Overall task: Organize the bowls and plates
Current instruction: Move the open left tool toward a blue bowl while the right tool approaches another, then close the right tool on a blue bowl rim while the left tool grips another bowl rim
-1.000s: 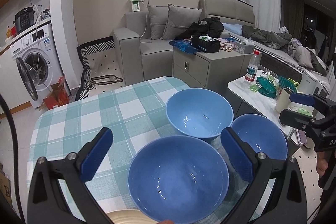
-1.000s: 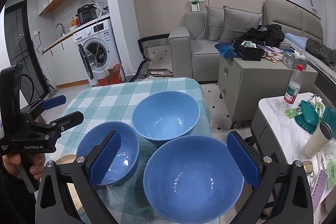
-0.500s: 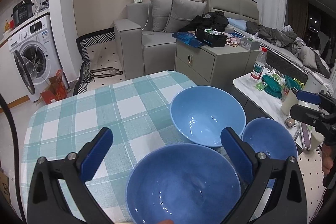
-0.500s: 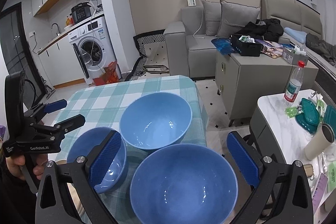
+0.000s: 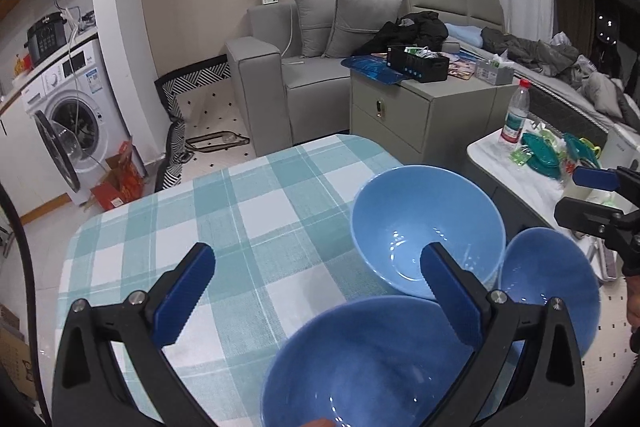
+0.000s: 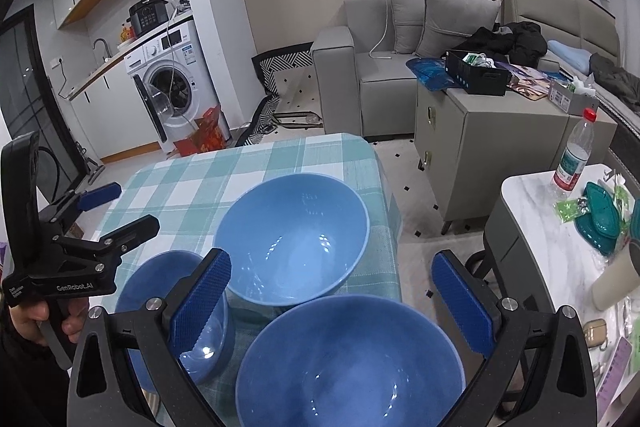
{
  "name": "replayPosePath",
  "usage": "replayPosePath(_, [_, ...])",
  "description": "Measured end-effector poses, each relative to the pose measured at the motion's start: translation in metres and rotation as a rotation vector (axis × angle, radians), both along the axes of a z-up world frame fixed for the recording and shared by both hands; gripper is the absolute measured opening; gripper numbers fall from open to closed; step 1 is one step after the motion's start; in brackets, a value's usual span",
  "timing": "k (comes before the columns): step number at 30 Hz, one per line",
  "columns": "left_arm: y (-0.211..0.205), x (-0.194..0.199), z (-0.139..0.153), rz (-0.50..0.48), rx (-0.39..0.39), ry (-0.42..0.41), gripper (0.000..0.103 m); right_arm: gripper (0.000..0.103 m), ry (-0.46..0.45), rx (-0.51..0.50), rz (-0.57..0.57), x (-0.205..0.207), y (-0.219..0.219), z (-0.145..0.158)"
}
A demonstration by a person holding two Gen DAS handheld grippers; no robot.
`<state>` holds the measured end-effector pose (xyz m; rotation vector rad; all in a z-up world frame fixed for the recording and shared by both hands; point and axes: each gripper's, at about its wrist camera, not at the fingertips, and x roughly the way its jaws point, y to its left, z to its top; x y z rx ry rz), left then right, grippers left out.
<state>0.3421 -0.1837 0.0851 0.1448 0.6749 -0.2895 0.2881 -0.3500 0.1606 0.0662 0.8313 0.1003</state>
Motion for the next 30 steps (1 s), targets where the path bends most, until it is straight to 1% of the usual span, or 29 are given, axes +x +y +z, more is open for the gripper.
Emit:
replayPosePath(7, [-0.009,0.017,-0.012,-0.044,-0.005,0.047,0.103,0.102,0.016,0.029,0.002,0.014,-0.007,-0.008])
replayPosePath(10, [-0.011,0.021,-0.015,-0.055,-0.011,0.056,0.103,0.102,0.043,0.049,0.0,0.022,-0.01,-0.013])
replayPosePath(14, [-0.013,0.027,-0.018,-0.06,-0.015,0.067,0.103,0.102,0.09,0.04,0.014,0.032,-0.007,-0.022])
replayPosePath(19, [-0.02,0.035,-0.026,-0.077,0.01,0.087,0.102,0.102,0.111,0.022,0.018,0.042,-0.004,-0.032])
replayPosePath(22, [-0.021,0.039,-0.031,-0.093,0.012,0.102,0.102,0.102,0.125,-0.002,0.018,0.048,-0.001,-0.038])
replayPosePath(25, [-0.023,0.042,-0.035,-0.092,0.024,0.111,0.102,0.101,0.131,-0.014,0.019,0.055,0.0,-0.043])
replayPosePath(30, [-0.024,0.051,-0.042,-0.089,0.012,0.142,0.102,0.099,0.154,-0.015,0.015,0.064,-0.001,-0.052])
